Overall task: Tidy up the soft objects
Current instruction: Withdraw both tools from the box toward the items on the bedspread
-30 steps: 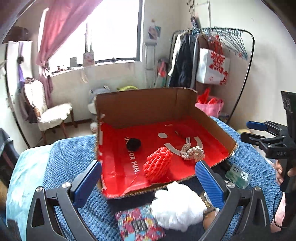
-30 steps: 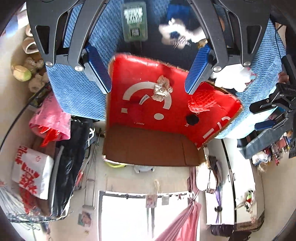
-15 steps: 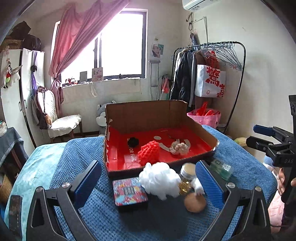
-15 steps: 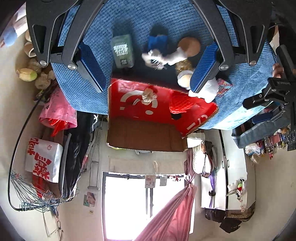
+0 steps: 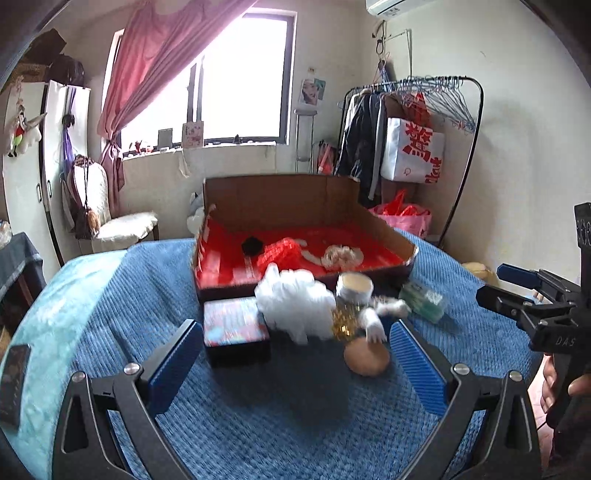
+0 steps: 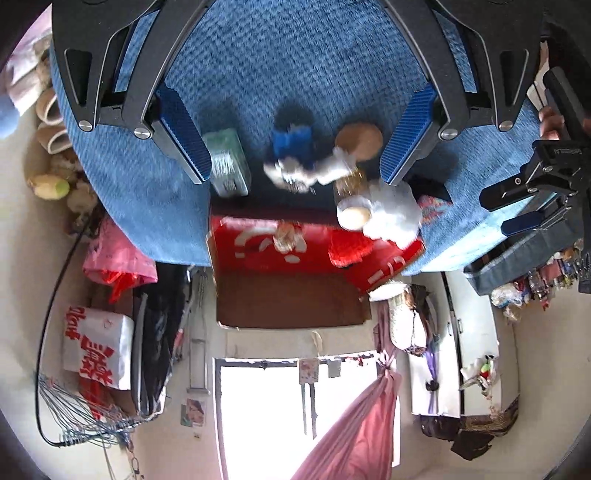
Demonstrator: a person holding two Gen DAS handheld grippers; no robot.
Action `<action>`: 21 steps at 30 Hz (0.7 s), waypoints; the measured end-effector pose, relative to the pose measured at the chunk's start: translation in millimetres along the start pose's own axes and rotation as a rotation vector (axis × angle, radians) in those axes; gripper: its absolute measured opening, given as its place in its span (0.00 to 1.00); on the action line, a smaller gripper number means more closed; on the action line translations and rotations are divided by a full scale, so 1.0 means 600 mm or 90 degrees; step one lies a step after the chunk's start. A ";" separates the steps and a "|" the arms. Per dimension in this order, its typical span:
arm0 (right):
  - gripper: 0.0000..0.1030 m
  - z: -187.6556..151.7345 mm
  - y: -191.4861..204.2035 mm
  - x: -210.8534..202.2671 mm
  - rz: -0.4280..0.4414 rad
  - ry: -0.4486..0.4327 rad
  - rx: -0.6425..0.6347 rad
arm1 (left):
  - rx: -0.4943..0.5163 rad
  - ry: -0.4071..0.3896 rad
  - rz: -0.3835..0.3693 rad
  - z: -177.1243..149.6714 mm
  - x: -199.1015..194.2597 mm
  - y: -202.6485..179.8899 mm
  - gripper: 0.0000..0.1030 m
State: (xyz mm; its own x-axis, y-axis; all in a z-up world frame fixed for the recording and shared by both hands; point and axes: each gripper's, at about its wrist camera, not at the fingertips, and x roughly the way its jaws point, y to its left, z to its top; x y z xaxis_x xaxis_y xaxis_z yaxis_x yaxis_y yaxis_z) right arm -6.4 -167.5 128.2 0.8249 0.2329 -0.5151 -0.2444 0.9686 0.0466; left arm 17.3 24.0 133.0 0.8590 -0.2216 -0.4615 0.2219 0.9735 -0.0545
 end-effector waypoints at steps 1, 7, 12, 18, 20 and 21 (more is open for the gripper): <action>0.91 -0.011 0.002 0.004 -0.006 0.005 0.001 | -0.001 0.005 -0.001 -0.008 0.002 -0.002 1.00; 0.91 -0.059 0.012 0.032 -0.026 0.034 0.001 | -0.010 0.030 0.000 -0.058 0.025 -0.010 1.00; 0.91 -0.084 0.014 0.060 -0.023 0.062 0.015 | -0.021 0.066 0.000 -0.091 0.053 -0.012 1.00; 0.91 -0.096 0.009 0.081 -0.020 0.083 0.023 | -0.029 0.100 0.011 -0.116 0.078 -0.010 1.00; 0.91 -0.099 0.007 0.088 -0.018 0.093 0.027 | -0.031 0.110 0.014 -0.121 0.084 -0.007 1.00; 0.91 -0.100 0.006 0.091 -0.017 0.096 0.029 | -0.031 0.114 0.015 -0.123 0.086 -0.006 1.00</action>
State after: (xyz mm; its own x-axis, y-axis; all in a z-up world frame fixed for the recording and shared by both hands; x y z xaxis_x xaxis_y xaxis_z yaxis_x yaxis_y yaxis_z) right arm 7.1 -156.8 49.0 0.7443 0.1940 -0.6391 -0.1971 0.9781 0.0673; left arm 27.0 13.3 44.0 0.7671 -0.1894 -0.6129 0.1759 0.9809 -0.0830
